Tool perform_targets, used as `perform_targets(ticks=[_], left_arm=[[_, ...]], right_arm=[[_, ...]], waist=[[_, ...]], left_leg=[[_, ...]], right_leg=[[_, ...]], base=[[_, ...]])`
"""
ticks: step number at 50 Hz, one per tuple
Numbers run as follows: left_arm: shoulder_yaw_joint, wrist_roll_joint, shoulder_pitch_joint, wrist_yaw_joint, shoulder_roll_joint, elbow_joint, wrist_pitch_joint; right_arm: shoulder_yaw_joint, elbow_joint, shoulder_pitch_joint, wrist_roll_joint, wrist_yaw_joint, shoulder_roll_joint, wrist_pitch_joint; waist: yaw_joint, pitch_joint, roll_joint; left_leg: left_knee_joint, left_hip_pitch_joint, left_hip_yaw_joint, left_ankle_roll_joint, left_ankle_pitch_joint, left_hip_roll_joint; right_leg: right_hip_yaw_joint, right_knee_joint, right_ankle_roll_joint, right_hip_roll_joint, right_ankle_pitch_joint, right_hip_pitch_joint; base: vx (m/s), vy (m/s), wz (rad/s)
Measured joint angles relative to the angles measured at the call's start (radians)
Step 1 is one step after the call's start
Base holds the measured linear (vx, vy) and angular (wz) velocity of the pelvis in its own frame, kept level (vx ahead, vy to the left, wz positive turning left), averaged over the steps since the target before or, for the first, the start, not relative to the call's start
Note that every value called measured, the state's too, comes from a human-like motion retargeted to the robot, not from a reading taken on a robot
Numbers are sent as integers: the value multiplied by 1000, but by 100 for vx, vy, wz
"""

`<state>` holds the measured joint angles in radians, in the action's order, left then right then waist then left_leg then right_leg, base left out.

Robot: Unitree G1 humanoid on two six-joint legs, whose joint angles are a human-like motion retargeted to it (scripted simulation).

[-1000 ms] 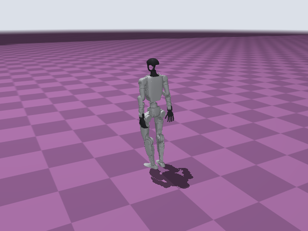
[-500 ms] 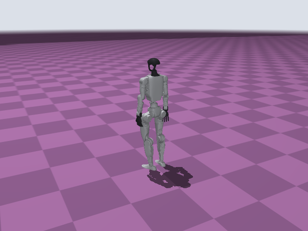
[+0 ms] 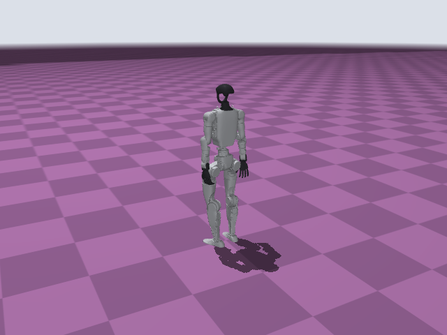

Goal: In place motions

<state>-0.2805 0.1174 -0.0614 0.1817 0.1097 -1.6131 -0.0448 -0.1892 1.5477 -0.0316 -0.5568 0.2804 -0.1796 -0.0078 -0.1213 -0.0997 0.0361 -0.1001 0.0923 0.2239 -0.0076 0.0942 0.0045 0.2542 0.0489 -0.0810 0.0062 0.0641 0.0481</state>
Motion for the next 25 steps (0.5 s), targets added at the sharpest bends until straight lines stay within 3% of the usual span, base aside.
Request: perform_targets(ticks=[12,17,25], left_arm=[[52,19,29,3,4,91,2],[57,13,41,1,5,95,2],[36,-6,26,3,-7,73,7]], right_arm=[[-11,-27,2,-3,6,3,-7],[5,-41,0,1,8,-4,-11],[19,-38,-2,-6,-2,-25,-4]], waist=[[105,49,-21],[86,57,-17],[-41,45,2]], left_leg=[[-41,73,64,14,-52,-5],[-57,106,-4,-2,-84,-25],[-154,79,-72,-37,1,-13]], right_leg=[[-82,-9,-7,6,-30,22],[-30,-21,-4,-8,-35,34],[120,-31,3,-50,-29,37]], base=[[-8,3,-20],[-12,5,62],[-3,4,97]])
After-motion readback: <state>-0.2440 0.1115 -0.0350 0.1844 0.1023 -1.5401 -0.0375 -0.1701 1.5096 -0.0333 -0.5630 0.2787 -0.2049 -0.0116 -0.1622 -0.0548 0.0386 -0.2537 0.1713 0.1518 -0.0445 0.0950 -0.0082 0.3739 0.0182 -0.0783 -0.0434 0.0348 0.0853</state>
